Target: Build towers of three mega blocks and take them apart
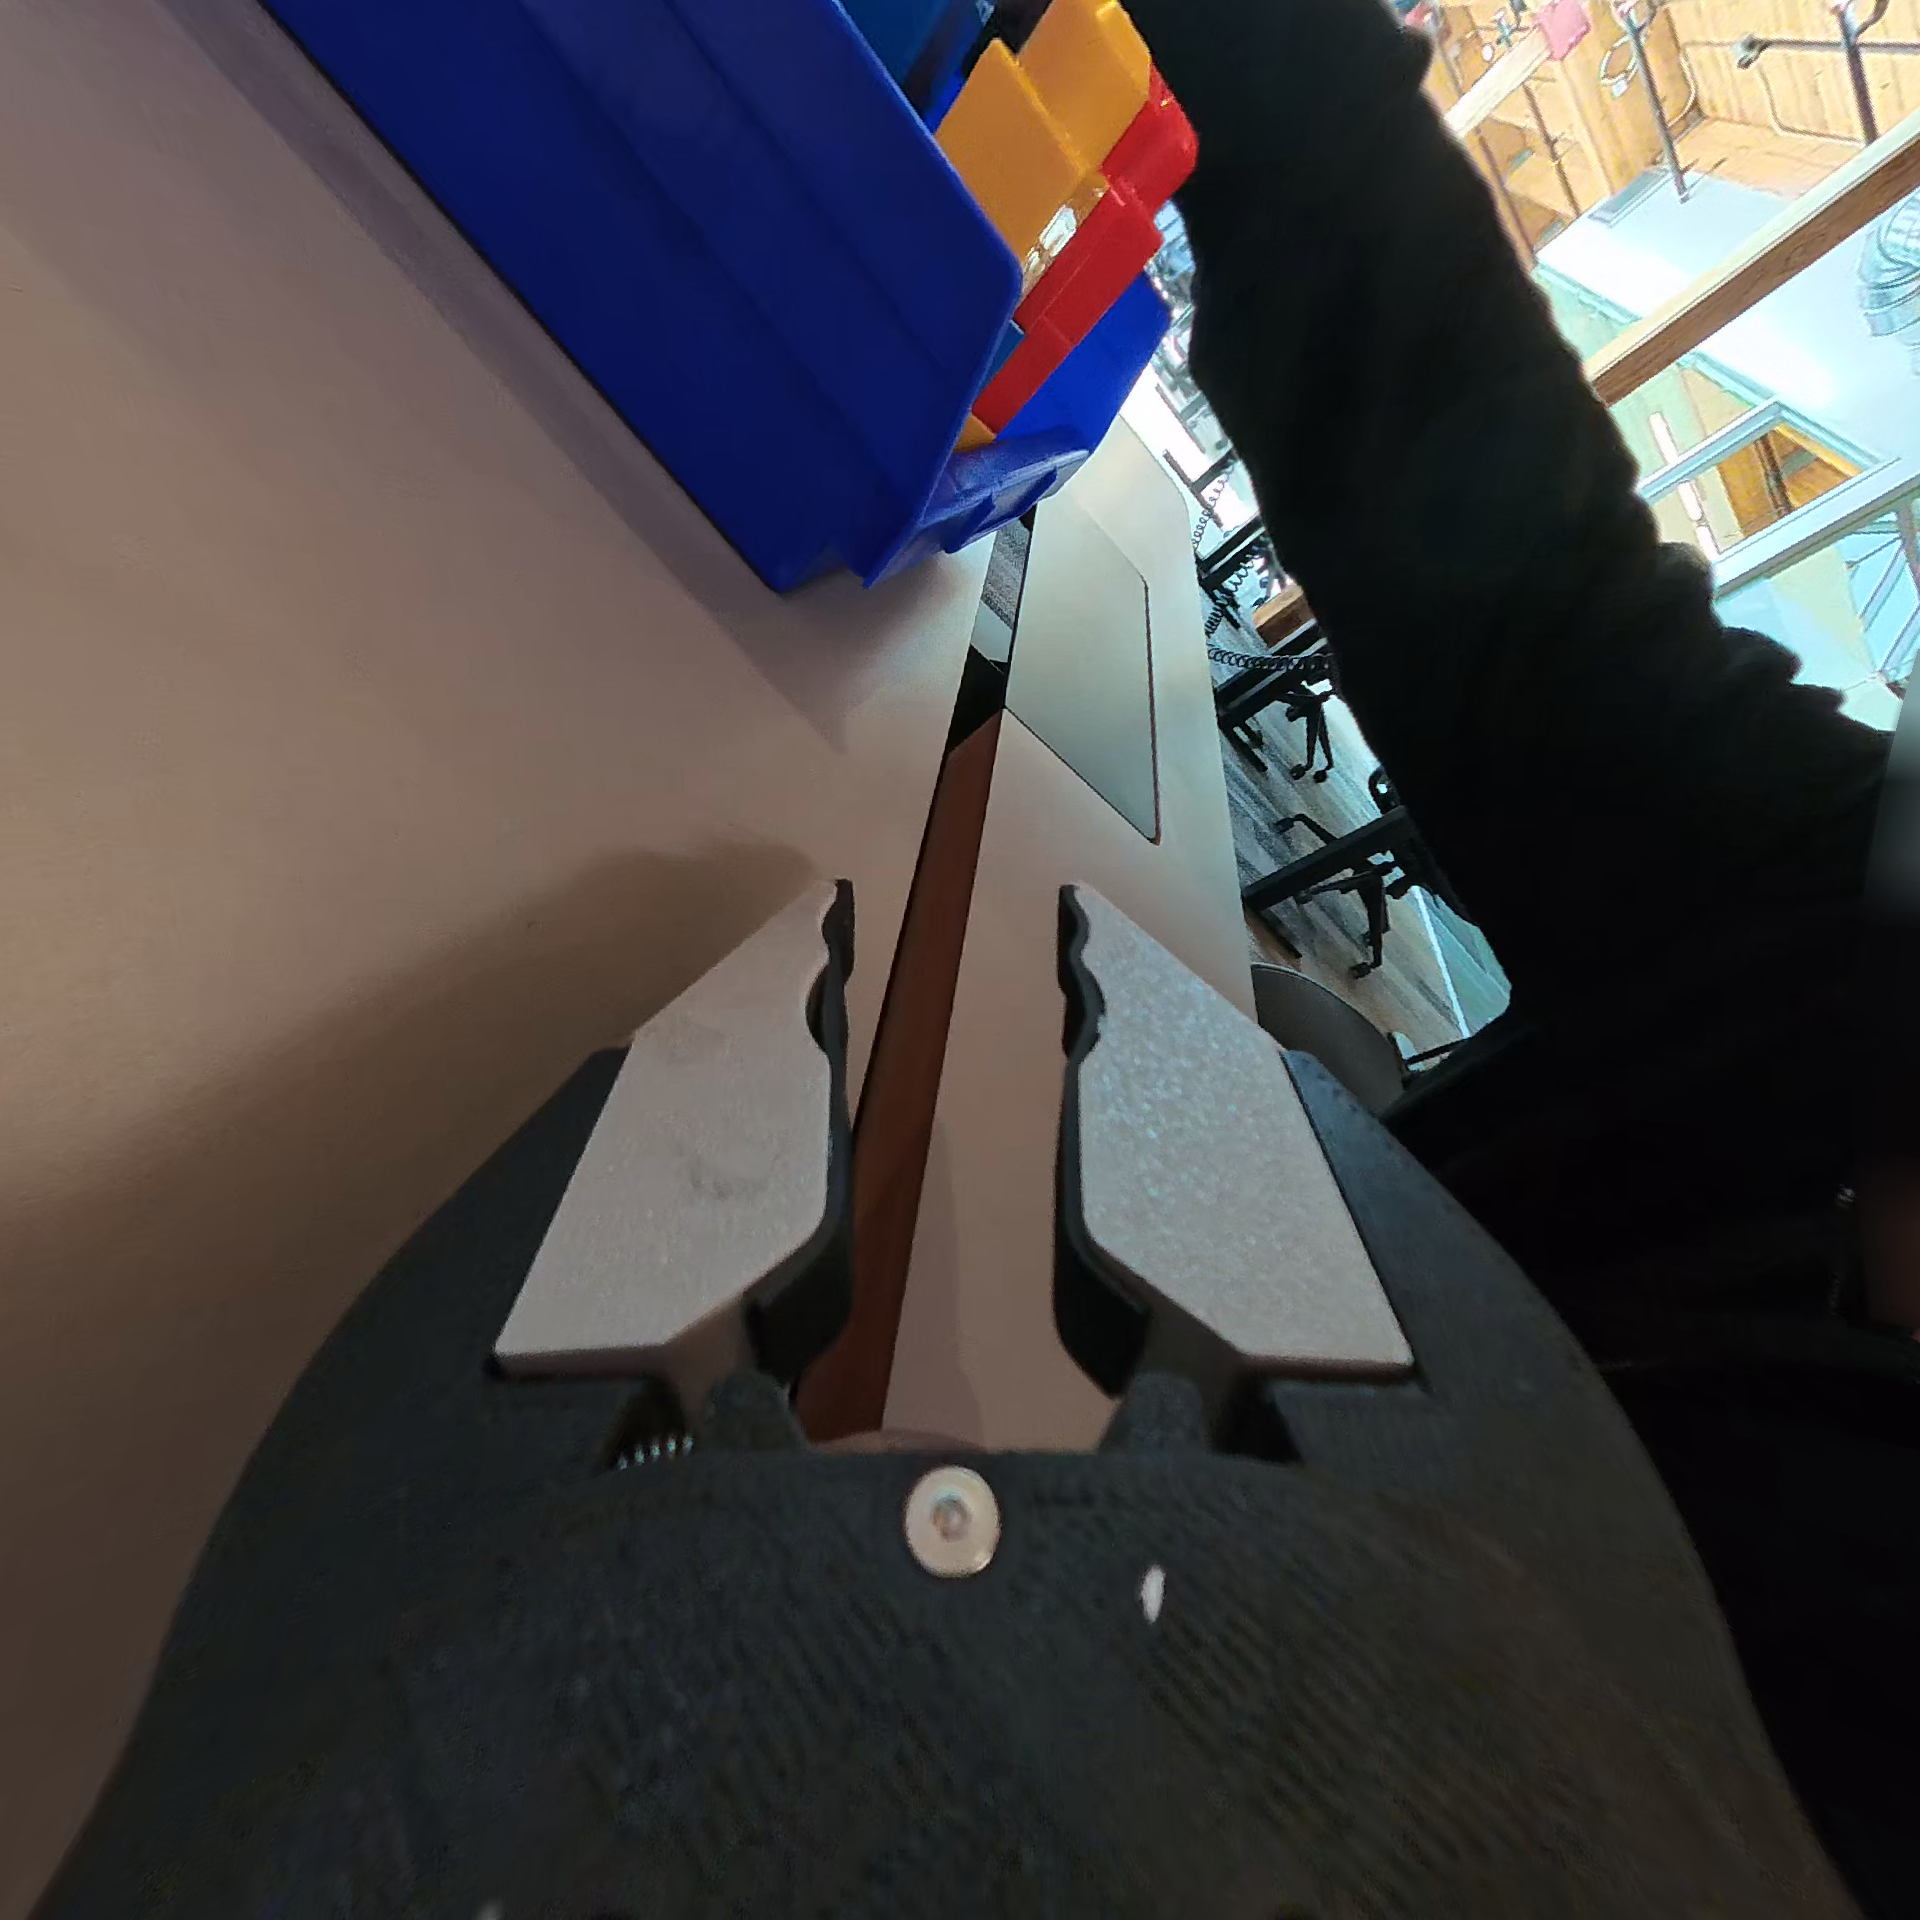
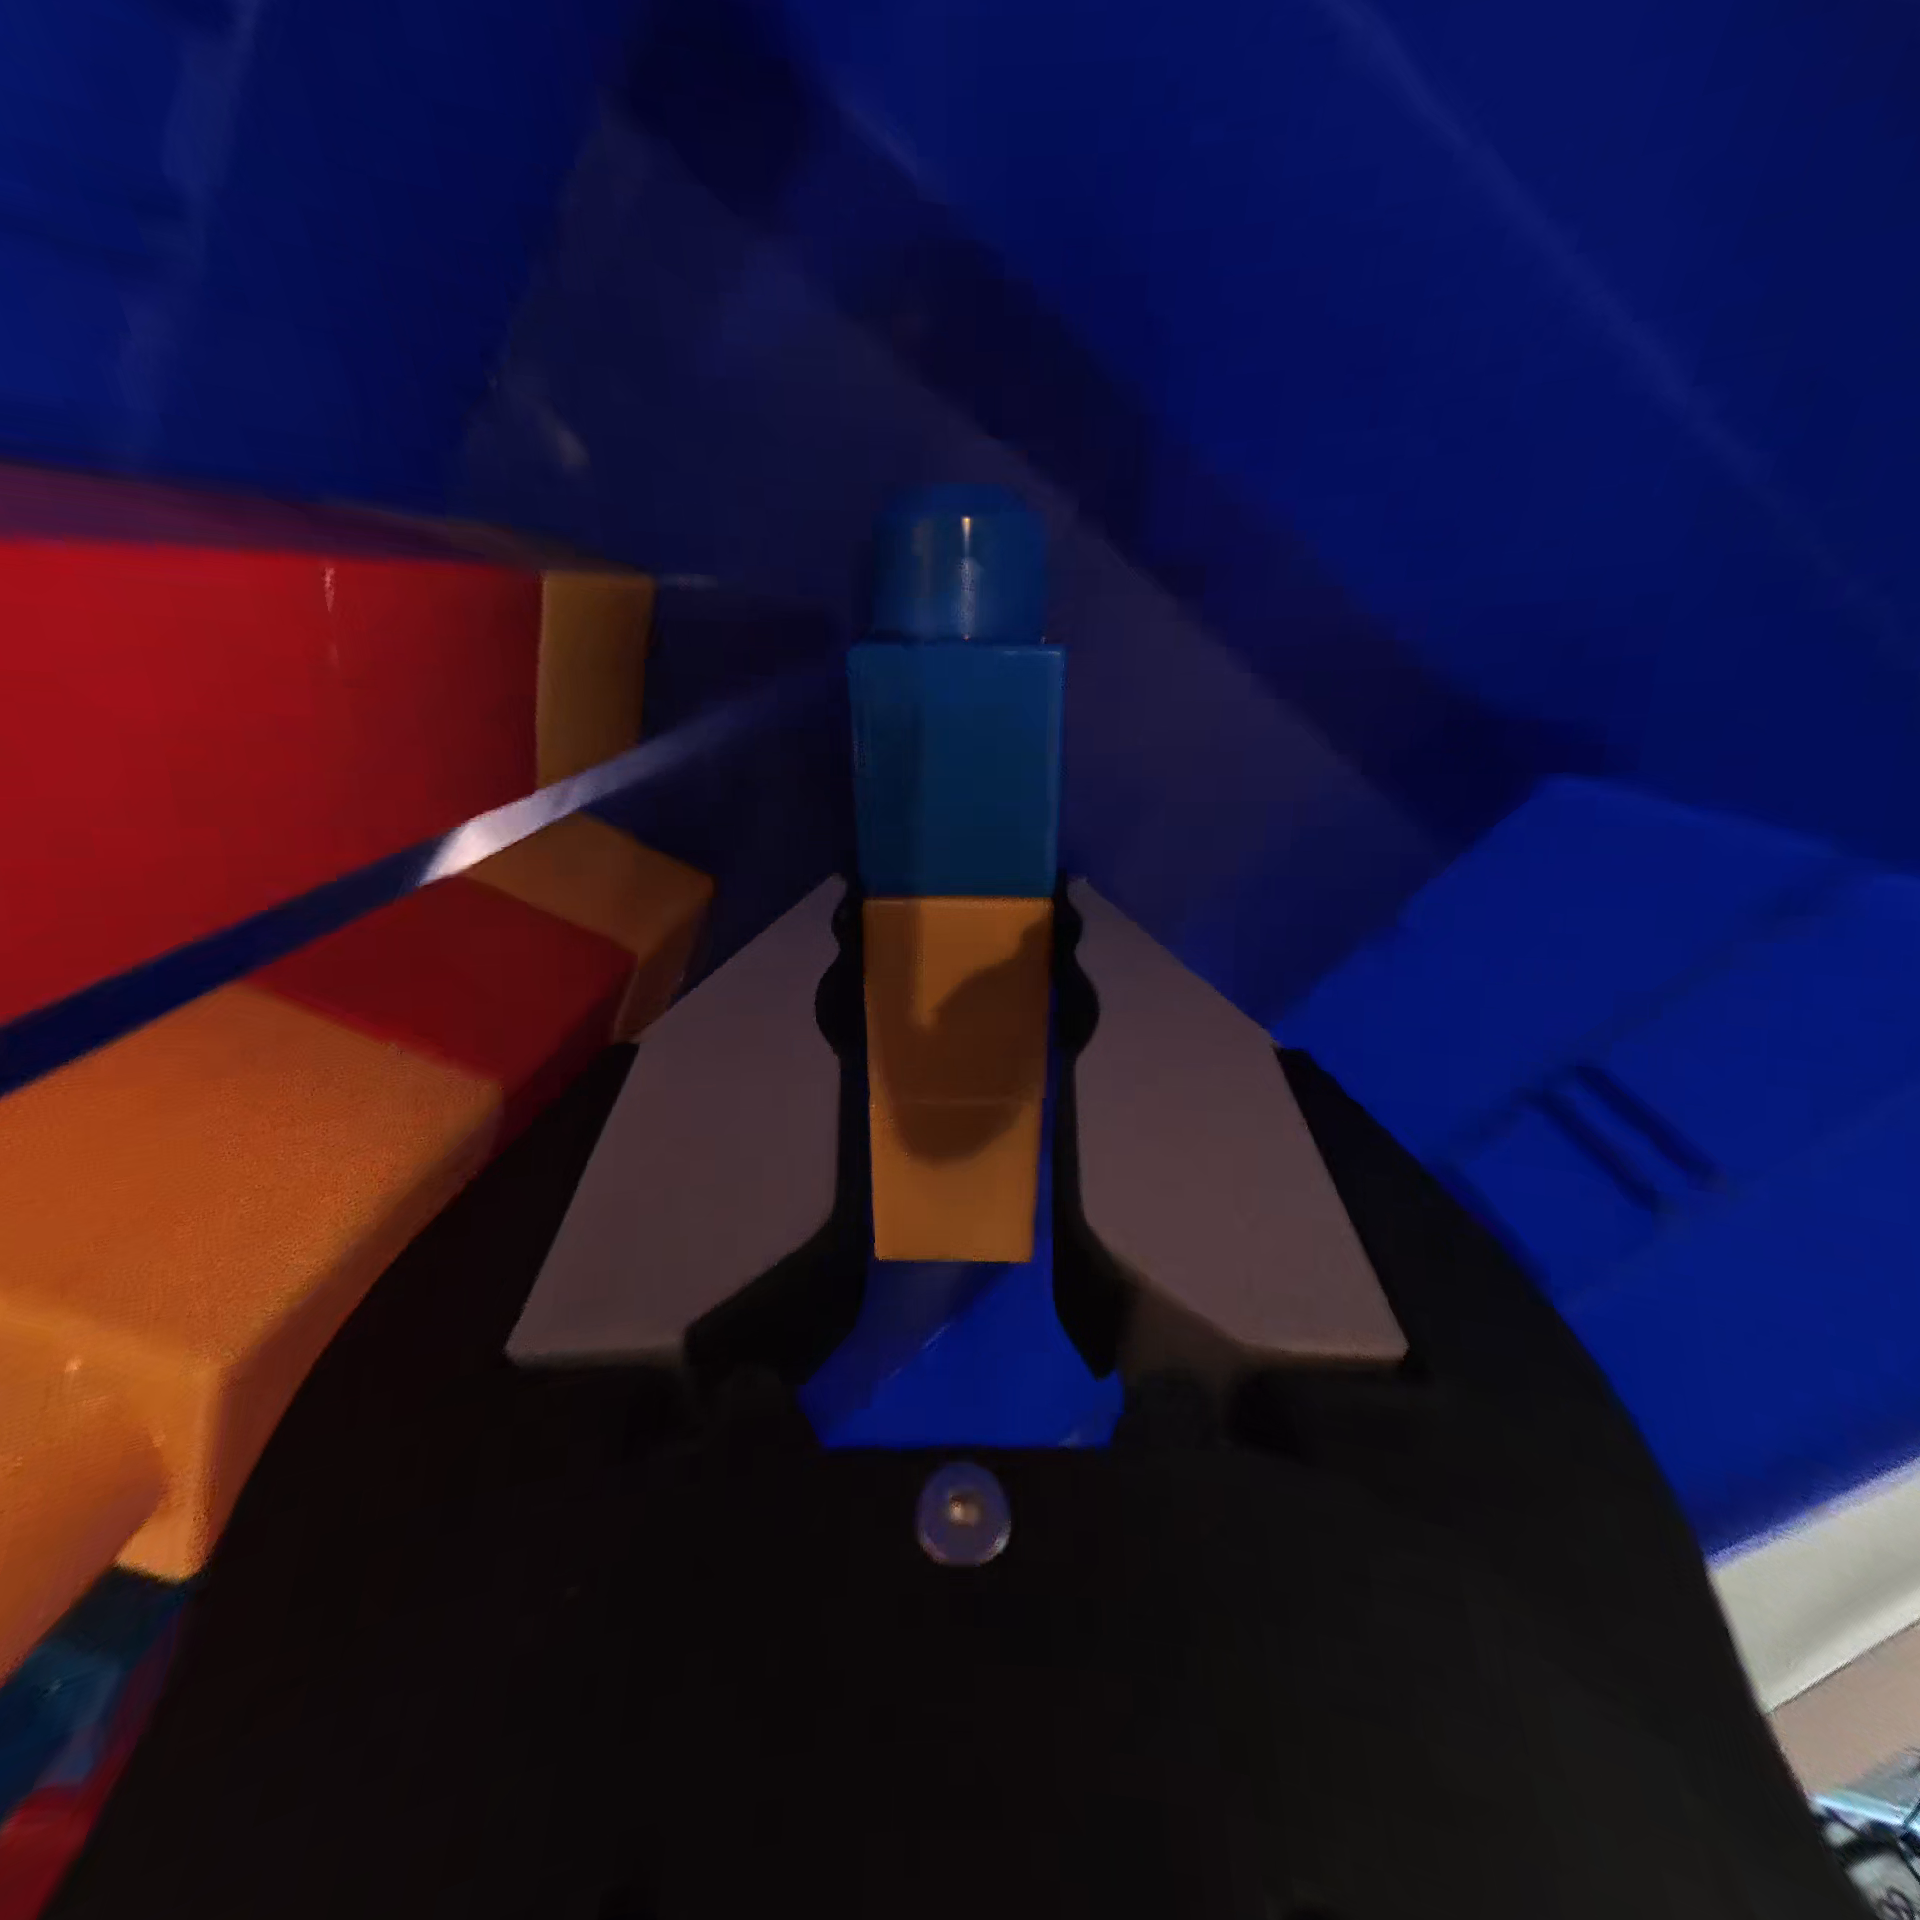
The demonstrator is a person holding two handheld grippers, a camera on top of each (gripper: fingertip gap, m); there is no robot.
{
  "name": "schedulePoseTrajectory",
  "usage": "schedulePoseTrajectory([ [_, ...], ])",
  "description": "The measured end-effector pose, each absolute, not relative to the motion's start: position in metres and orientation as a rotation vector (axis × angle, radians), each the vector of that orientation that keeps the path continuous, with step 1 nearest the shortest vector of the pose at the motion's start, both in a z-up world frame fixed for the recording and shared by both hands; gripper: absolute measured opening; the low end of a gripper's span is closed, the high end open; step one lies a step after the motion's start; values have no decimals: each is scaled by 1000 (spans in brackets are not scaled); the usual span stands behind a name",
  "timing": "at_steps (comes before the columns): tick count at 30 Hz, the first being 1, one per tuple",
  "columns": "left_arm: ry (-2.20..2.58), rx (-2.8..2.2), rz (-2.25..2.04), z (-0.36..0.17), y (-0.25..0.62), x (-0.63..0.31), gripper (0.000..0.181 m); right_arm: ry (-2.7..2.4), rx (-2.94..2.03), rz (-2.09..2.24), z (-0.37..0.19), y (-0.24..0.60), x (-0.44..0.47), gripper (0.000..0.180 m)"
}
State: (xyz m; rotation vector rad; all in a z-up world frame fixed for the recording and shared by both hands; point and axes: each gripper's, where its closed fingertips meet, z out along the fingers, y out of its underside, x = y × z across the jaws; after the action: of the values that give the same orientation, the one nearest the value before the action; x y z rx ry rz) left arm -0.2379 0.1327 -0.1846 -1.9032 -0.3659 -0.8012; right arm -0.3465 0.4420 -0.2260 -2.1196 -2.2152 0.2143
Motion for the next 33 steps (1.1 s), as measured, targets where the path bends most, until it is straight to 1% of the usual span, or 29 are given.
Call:
schedulePoseTrajectory([
  [1, -365, -1903, -801, -184, 133, -238, 38, -2243, -2129, 198, -226, 439, -340, 34],
  [3, -359, -1902, -804, -184, 133, -237, 38, -2248, -2089, 126, -223, 442, -337, 44],
  [5, -353, -1908, -803, -184, 133, -235, 38, -2222, -2046, 157, -217, 441, -346, 46],
  [7, -352, -1908, -802, -184, 133, -235, 38, -2198, -2041, 207, -215, 438, -356, 53],
  [8, -356, -1904, -805, -184, 133, -236, 38, -2190, -2031, 213, -216, 438, -360, 53],
  [10, -367, -1896, -811, -184, 133, -237, 38, -2189, -2028, 175, -222, 443, -363, 52],
  [11, -372, -1892, -814, -184, 133, -238, 38, -2195, -2024, 167, -226, 444, -364, 47],
  [12, -376, -1889, -815, -183, 132, -239, 37, -2202, -2020, 185, -229, 443, -366, 36],
  [13, -376, -1888, -815, -183, 132, -239, 37, -2196, -2016, 209, -229, 444, -368, 35],
  [17, -369, -1895, -814, -184, 133, -238, 38, -2146, -2034, 309, -220, 447, -368, 34],
  [22, -363, -1895, -811, -183, 133, -237, 38, -1969, -1916, 558, -168, 450, -372, 34],
  [25, -367, -1891, -813, -183, 133, -237, 37, -1907, -1861, 723, -148, 444, -362, 34],
  [29, -369, -1890, -812, -183, 133, -238, 38, -1866, -1812, 803, -139, 440, -340, 34],
  [33, -372, -1892, -811, -184, 133, -238, 38, -1897, -1785, 792, -146, 436, -323, 34],
])
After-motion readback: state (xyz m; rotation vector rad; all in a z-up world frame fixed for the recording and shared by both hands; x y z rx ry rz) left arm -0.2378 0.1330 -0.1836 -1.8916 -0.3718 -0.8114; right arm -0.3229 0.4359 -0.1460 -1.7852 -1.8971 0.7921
